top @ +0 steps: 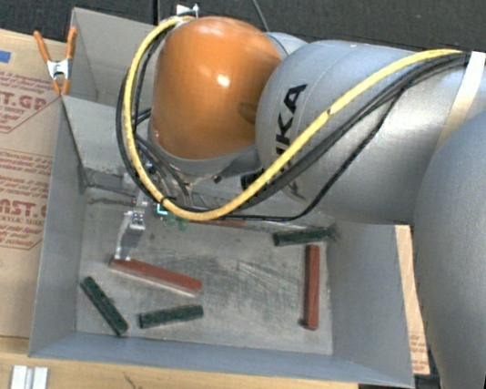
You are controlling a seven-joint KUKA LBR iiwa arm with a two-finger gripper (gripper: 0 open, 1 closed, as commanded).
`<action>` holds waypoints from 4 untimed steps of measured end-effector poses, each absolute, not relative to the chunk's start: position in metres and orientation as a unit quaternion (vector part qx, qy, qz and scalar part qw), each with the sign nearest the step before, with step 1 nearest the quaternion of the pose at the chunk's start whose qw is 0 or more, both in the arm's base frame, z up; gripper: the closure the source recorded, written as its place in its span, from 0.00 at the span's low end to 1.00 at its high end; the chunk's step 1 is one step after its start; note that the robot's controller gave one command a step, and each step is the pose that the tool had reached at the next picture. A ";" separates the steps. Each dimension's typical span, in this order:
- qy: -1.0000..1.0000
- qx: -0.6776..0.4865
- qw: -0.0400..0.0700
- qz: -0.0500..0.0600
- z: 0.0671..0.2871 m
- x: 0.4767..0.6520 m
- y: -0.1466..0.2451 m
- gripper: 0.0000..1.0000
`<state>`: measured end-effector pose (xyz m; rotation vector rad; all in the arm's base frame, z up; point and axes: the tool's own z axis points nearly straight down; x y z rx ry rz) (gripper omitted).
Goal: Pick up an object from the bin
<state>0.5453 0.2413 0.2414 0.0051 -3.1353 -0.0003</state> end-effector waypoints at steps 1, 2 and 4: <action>-1.000 0.000 -0.001 -0.001 0.246 0.547 0.240 0.00; -1.000 -0.005 0.000 0.000 0.153 0.489 0.188 1.00; -1.000 -0.005 0.001 0.000 0.153 0.489 0.187 0.00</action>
Offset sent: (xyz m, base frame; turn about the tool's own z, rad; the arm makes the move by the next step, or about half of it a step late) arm -0.0563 -0.0543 -0.0879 0.0139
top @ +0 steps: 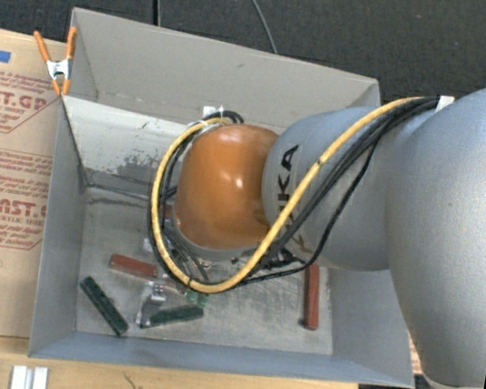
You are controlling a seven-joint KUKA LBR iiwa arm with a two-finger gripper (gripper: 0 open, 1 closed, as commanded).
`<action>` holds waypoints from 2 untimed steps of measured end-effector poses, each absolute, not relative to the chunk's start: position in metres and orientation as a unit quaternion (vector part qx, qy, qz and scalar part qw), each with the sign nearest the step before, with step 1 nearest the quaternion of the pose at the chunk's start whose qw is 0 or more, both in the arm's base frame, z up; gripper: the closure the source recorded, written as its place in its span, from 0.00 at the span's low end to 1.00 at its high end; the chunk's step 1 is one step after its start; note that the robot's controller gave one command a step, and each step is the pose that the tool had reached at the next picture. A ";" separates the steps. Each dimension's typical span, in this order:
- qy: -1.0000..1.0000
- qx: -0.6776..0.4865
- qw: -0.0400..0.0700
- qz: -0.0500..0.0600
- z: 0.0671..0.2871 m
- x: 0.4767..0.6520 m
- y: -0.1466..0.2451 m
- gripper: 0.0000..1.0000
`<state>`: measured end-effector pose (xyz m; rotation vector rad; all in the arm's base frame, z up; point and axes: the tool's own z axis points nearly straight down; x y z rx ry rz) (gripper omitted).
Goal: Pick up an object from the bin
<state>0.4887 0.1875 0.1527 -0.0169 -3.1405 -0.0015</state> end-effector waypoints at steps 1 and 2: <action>-0.997 0.073 -0.001 -0.001 0.142 0.486 0.177 0.00; -0.997 0.071 -0.005 -0.003 0.075 0.492 0.149 1.00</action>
Offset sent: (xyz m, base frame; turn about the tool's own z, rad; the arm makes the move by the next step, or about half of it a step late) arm -0.0001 -0.0418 -0.0827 -0.1520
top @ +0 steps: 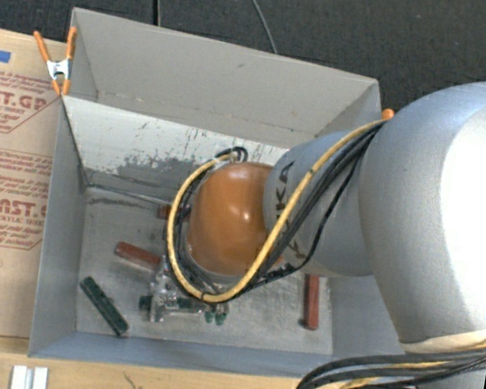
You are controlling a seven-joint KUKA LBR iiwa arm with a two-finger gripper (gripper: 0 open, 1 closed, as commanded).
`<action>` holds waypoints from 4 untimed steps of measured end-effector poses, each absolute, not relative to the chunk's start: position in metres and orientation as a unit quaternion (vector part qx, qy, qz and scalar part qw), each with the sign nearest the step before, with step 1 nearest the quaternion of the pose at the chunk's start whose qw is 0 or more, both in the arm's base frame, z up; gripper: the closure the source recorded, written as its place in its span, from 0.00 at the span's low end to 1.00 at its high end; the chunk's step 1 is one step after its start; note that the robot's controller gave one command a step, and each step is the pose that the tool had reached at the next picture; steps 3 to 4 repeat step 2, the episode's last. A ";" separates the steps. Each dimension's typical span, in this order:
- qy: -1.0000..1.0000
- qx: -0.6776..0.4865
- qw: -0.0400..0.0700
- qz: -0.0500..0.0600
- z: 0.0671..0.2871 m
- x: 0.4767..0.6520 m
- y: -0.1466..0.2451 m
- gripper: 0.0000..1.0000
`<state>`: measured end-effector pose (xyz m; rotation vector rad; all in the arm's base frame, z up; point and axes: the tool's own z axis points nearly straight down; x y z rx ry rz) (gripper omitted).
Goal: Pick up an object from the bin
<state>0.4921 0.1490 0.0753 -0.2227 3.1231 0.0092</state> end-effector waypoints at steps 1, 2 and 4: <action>0.997 -0.071 0.005 0.003 0.075 0.492 0.149 1.00; 0.997 -0.080 0.001 0.001 0.202 0.502 0.176 1.00; 0.997 -0.080 0.001 0.001 0.202 0.502 0.176 1.00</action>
Offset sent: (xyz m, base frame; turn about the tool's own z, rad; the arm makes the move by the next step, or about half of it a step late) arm 0.0094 0.0267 0.1272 -0.0183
